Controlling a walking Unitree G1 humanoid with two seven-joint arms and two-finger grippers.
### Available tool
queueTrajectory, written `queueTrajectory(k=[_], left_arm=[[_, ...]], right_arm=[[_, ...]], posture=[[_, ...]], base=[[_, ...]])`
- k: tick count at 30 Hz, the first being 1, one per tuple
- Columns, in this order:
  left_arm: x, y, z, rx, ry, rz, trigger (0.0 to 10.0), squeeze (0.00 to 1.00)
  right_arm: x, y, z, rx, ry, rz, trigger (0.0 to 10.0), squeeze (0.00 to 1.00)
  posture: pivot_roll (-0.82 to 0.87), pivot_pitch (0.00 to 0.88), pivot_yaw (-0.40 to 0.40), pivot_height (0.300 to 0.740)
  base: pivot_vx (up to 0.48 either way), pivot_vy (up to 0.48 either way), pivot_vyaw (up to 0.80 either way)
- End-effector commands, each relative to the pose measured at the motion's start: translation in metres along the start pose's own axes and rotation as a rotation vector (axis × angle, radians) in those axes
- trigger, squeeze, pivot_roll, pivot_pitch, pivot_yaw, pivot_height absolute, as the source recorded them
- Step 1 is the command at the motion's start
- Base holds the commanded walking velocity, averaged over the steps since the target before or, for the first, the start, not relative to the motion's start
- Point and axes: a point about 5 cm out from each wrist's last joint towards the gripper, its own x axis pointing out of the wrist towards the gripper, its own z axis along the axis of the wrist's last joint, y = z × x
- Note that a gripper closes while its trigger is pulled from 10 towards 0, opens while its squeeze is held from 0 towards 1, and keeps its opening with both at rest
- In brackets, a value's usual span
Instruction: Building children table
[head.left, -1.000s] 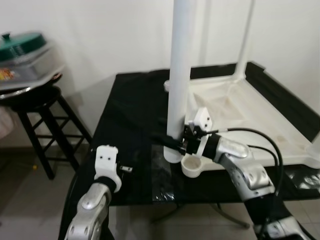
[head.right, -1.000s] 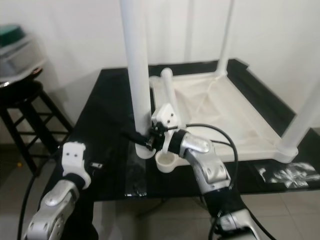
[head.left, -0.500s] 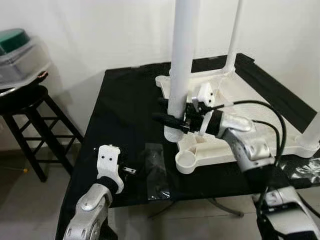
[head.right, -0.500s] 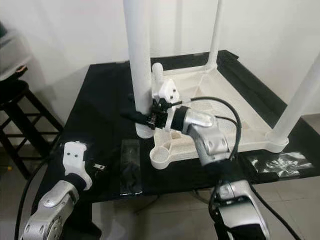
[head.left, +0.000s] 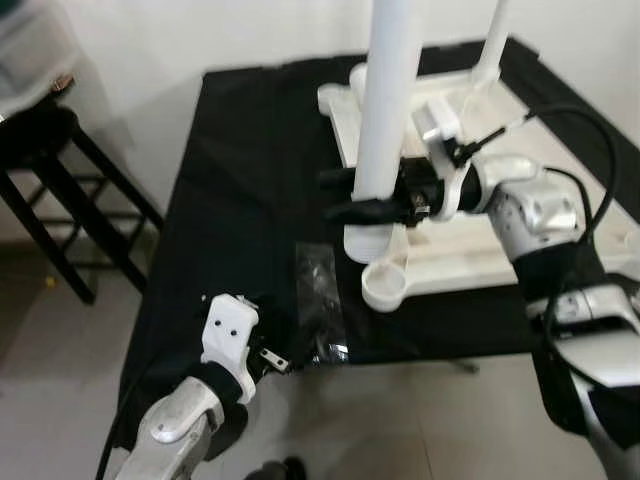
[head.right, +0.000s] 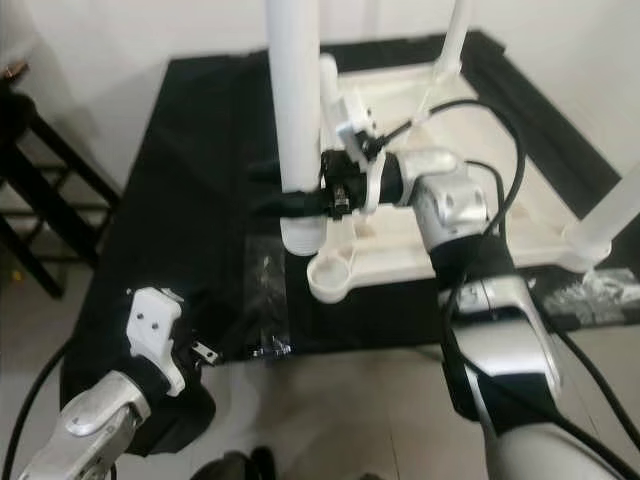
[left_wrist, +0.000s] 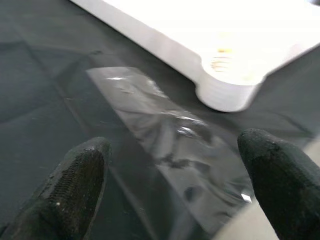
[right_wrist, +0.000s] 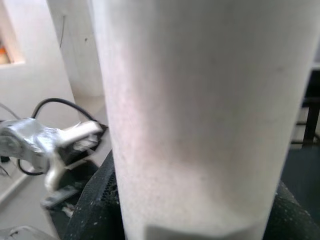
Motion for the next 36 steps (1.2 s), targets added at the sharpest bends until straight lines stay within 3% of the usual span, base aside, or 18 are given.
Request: queueTrajectory(k=[1,12,15,22,34,36], left_arm=[[-0.005,-0.001,0.001,0.009,0.028,-0.006,10.0,0.0],[-0.015,-0.004,0.015,0.041,0.007,0.067,10.0,0.0],[-0.017,-0.005,0.02,0.046,0.001,0.084,10.0,0.0],[-0.016,-0.005,0.023,0.041,0.005,0.082,10.0,0.0],[-0.016,-0.003,0.025,0.049,0.028,0.081,10.0,0.0],[-0.016,-0.002,0.025,0.051,0.032,0.079,10.0,0.0]], right_arm=[[0.006,0.0,-0.005,-0.003,0.045,0.04,10.0,0.0],[0.01,0.01,-0.006,0.026,0.166,0.138,10.0,0.0],[0.008,0.013,0.004,0.004,0.197,0.164,10.0,0.0],[0.004,0.015,0.012,0.01,0.173,0.17,10.0,0.0],[-0.002,0.039,-0.001,0.04,0.188,0.275,10.0,0.0],[-0.003,0.038,-0.003,-0.016,0.218,0.264,10.0,0.0]], posture=[[0.05,0.363,0.05,0.74],[0.05,0.416,0.036,0.74],[0.06,0.425,0.024,0.74],[0.05,0.429,0.022,0.74],[0.06,0.424,0.038,0.74],[0.06,0.428,0.045,0.74]], base=[[0.0,0.0,0.0],[0.0,0.0,0.0],[0.0,0.0,0.0],[0.0,0.0,0.0],[0.0,0.0,0.0],[0.0,0.0,0.0]])
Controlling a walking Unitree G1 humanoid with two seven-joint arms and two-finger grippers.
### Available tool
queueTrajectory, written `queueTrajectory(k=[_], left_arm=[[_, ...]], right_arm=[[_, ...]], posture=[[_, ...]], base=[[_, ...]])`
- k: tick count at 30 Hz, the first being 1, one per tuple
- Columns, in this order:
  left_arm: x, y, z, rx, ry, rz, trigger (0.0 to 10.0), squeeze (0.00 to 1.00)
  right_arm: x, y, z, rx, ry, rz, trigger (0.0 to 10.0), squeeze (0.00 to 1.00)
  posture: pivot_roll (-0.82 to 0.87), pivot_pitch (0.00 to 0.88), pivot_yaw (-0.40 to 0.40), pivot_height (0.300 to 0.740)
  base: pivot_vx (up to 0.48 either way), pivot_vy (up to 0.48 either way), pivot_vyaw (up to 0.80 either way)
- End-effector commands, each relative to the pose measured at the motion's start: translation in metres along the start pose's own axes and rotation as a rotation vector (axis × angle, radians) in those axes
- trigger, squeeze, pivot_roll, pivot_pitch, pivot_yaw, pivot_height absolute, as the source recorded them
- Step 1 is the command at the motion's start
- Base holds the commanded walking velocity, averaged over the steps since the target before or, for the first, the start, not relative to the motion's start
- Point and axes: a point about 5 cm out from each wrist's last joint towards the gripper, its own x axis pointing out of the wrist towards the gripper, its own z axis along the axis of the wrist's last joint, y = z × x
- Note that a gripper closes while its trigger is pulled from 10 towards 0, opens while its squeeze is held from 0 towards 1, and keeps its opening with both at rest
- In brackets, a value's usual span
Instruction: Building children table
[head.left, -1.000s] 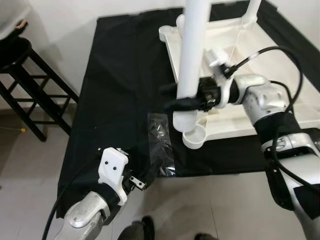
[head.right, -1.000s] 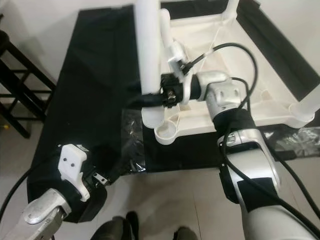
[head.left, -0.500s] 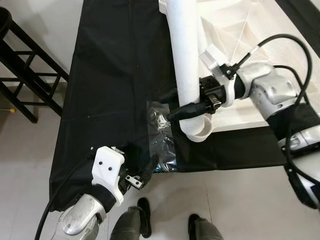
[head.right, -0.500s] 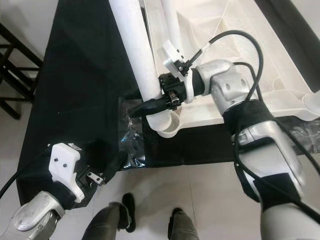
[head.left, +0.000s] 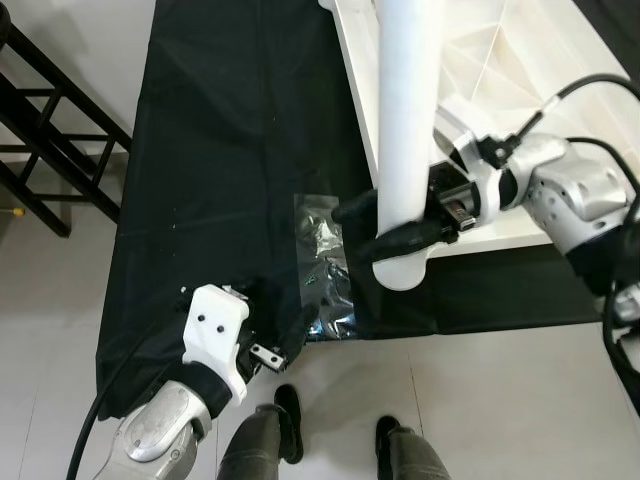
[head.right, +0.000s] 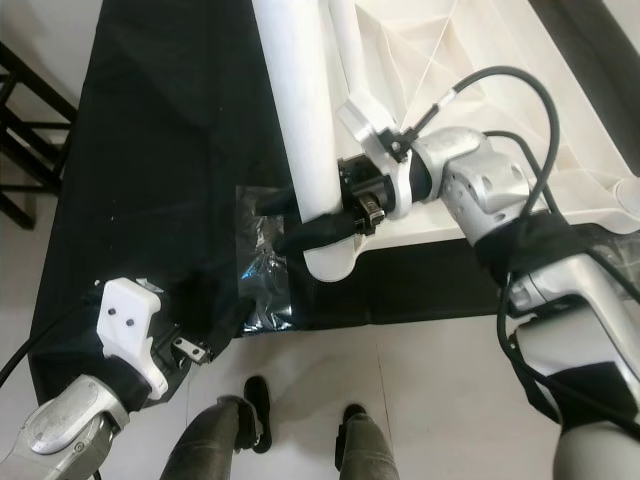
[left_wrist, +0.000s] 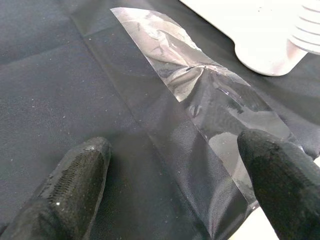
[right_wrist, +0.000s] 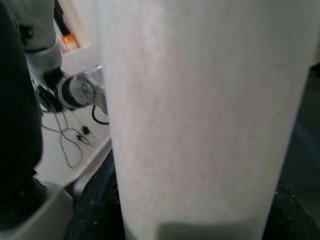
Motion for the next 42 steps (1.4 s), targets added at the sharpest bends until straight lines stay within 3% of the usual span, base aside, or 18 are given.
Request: queueTrajectory(k=[1,7,28,42], left_arm=[[-0.005,0.0,-0.003,0.003,0.032,-0.001,10.0,0.0],[-0.005,0.001,-0.003,0.005,0.04,-0.003,10.0,0.0],[-0.008,0.006,-0.004,-0.002,0.071,-0.024,10.0,0.0],[-0.009,0.007,-0.006,0.003,0.079,-0.028,10.0,0.0]], right_arm=[[0.002,0.0,-0.019,0.002,0.076,-0.002,10.0,0.0],[-0.005,-0.003,-0.018,-0.025,0.064,-0.043,10.0,0.0],[-0.036,0.016,-0.021,0.002,0.012,-0.131,10.0,0.0],[-0.032,0.013,-0.03,-0.023,0.029,-0.143,10.0,0.0]], posture=[[0.06,0.429,0.047,0.74],[0.07,0.431,0.054,0.74],[0.08,0.429,0.101,0.74],[0.08,0.411,0.104,0.74]], base=[[0.0,0.0,0.0],[0.0,0.0,0.0],[0.0,0.0,0.0],[0.0,0.0,0.0]])
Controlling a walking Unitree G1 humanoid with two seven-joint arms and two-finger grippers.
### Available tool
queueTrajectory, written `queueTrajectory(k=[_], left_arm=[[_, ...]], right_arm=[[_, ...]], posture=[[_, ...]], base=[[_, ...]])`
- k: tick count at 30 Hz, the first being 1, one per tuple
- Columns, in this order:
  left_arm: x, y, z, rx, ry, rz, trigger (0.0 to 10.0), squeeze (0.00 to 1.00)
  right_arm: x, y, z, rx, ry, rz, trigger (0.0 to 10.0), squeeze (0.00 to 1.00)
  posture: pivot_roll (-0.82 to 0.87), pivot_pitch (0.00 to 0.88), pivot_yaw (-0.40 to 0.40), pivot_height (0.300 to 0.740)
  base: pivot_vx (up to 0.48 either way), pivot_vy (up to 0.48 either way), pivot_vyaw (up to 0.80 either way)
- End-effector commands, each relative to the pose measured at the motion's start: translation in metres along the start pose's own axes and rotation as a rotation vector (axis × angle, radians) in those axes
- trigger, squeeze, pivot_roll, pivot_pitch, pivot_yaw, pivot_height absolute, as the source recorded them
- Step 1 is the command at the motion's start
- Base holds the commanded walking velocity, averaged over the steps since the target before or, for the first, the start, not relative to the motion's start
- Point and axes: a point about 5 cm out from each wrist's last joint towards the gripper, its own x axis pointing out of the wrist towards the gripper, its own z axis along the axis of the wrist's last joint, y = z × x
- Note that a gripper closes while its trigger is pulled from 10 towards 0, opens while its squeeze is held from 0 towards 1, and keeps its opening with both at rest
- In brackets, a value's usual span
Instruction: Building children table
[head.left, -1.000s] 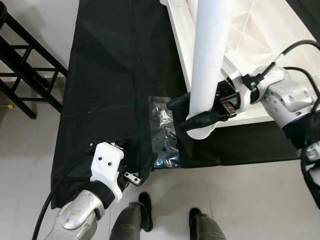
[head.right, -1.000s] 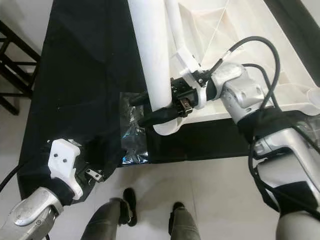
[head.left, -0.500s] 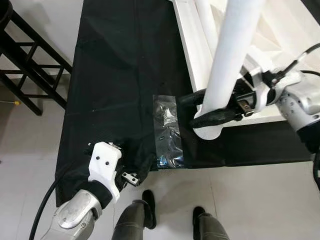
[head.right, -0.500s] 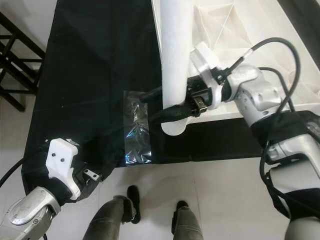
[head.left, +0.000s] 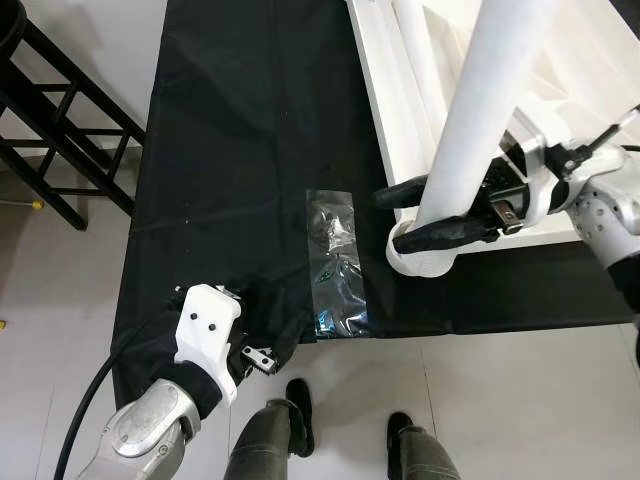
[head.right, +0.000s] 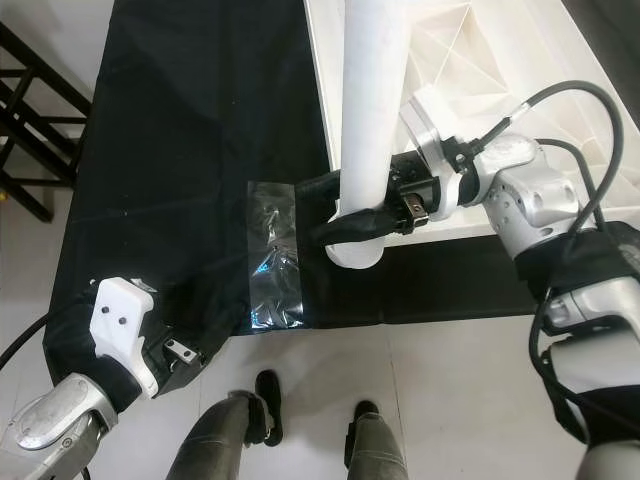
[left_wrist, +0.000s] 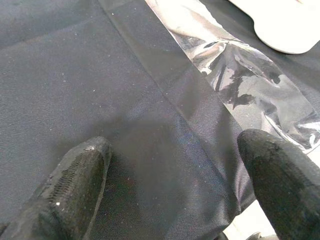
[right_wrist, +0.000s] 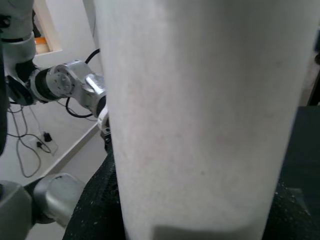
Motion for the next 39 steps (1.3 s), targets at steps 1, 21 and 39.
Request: queueTrajectory(k=[1,21,39], left_arm=[[-0.005,0.0,-0.005,0.009,0.035,-0.004,10.0,0.0],[-0.005,0.0,-0.005,0.008,0.036,-0.008,10.0,0.0],[-0.002,0.021,-0.01,-0.064,0.027,0.16,10.0,0.0]], right_arm=[[0.002,0.004,-0.026,0.084,0.076,0.005,10.0,0.0],[-0.006,0.001,-0.019,0.033,0.102,-0.033,10.0,0.0],[0.021,0.003,-0.023,0.029,-0.008,0.038,10.0,0.0]], posture=[[0.08,0.411,0.104,0.74],[0.08,0.406,0.103,0.74],[0.05,0.358,0.074,0.74]], base=[[0.0,0.0,0.0],[0.0,0.0,0.0],[0.0,-0.256,0.0]])
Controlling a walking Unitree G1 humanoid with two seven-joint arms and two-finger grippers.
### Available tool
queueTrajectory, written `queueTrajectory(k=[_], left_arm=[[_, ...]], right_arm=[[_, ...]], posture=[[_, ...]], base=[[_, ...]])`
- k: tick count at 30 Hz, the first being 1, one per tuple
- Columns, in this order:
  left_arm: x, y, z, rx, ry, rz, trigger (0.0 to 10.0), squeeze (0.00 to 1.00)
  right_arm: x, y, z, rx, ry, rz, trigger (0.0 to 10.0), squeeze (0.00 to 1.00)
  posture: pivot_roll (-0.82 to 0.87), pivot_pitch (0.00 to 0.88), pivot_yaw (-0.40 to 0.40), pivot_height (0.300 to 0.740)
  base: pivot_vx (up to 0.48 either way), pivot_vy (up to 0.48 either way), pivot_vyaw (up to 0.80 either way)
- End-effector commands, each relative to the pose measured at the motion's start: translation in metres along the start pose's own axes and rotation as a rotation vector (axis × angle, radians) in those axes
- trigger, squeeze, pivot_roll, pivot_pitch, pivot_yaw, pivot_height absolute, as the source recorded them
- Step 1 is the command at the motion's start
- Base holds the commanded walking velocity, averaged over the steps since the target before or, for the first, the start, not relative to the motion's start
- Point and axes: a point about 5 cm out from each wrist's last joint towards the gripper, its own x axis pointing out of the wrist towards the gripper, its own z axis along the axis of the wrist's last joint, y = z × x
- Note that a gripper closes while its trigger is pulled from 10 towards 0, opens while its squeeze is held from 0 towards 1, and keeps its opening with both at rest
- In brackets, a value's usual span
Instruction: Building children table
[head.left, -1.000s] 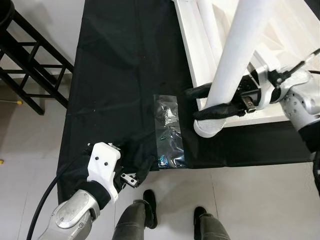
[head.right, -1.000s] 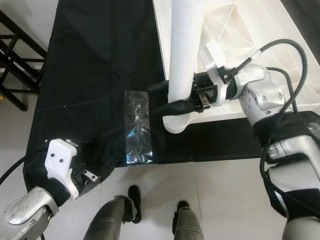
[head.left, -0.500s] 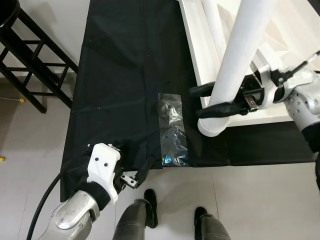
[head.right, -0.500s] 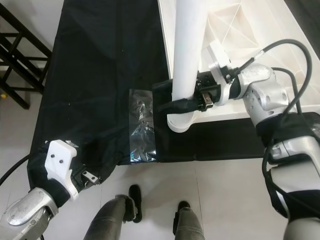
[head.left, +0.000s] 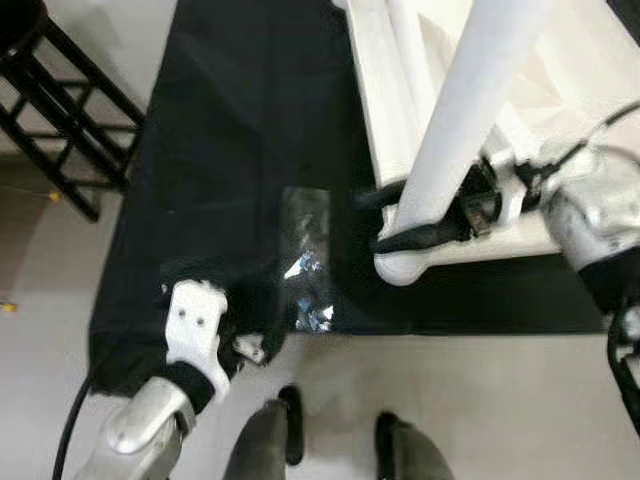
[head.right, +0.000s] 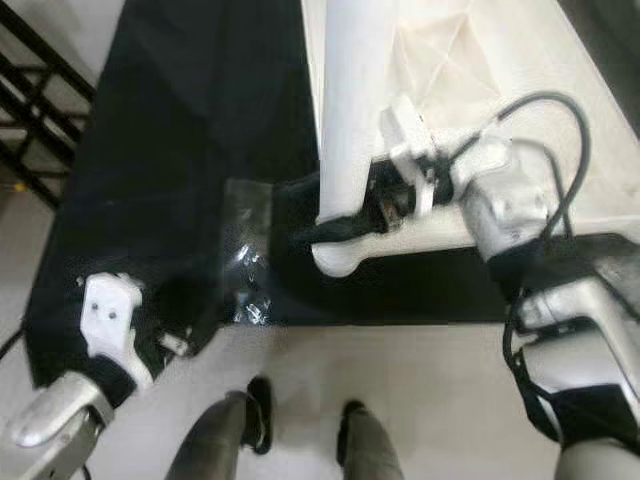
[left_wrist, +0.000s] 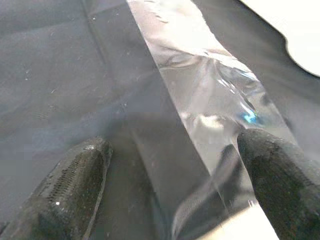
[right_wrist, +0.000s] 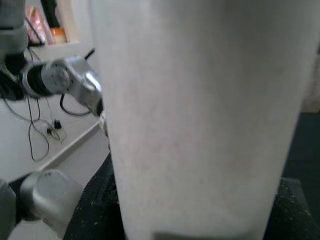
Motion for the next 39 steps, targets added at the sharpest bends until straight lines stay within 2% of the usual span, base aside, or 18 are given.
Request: queueTrajectory(k=[1,3,7,13,17,20,24,26,31,39], left_arm=[[-0.003,0.009,-0.007,-0.019,0.03,0.055,10.0,0.0],[-0.003,0.009,-0.007,-0.019,0.03,0.055,10.0,0.0],[0.002,0.023,0.004,0.02,-0.022,0.115,10.0,0.0],[0.003,0.028,0.009,0.035,-0.039,0.129,10.0,0.0],[0.004,0.031,0.014,0.046,-0.055,0.138,10.0,0.0],[0.005,0.032,0.019,0.051,-0.072,0.142,10.0,0.0],[0.007,0.032,0.022,0.054,-0.084,0.141,10.0,0.0],[0.01,0.03,0.025,0.06,-0.101,0.139,10.0,0.0],[0.012,0.031,0.028,0.061,-0.115,0.145,10.0,0.0],[0.013,0.033,0.031,0.07,-0.121,0.144,10.0,0.0]], right_arm=[[0.009,0.008,-0.02,0.084,0.009,0.036,10.0,0.0],[0.009,0.008,-0.02,0.084,0.009,0.036,10.0,0.0],[0.031,0.011,-0.042,0.11,-0.022,0.014,10.0,0.0],[0.036,0.01,-0.047,0.109,-0.011,0.011,10.0,0.0],[0.039,0.011,-0.051,0.107,0.039,0.068,10.0,0.0],[0.038,0.007,-0.046,0.118,0.093,0.119,10.0,0.0],[0.035,0.0,-0.039,0.141,0.108,0.12,10.0,0.0],[0.032,-0.005,-0.036,0.148,0.094,0.097,10.0,0.0],[0.035,-0.012,-0.027,0.15,0.022,0.084,10.0,0.0],[0.038,-0.018,-0.023,0.141,0.02,0.086,10.0,0.0]], posture=[[0.05,0.35,0.071,0.74],[0.05,0.35,0.071,0.74],[0.05,0.332,0.06,0.74],[0.05,0.33,0.056,0.74],[0.05,0.33,0.054,0.74],[0.04,0.328,0.052,0.74],[0.04,0.33,0.046,0.74],[0.03,0.313,0.015,0.74],[0.02,0.311,0.018,0.74],[0.02,0.307,0.024,0.74]], base=[[0.0,0.0,0.0],[0.0,0.0,0.0],[0.0,0.0,0.0],[0.0,0.0,0.0],[0.0,0.0,0.0],[0.0,0.0,0.0],[0.0,0.0,0.0],[0.0,0.0,0.0],[0.0,0.0,0.0],[0.0,0.0,0.0]])
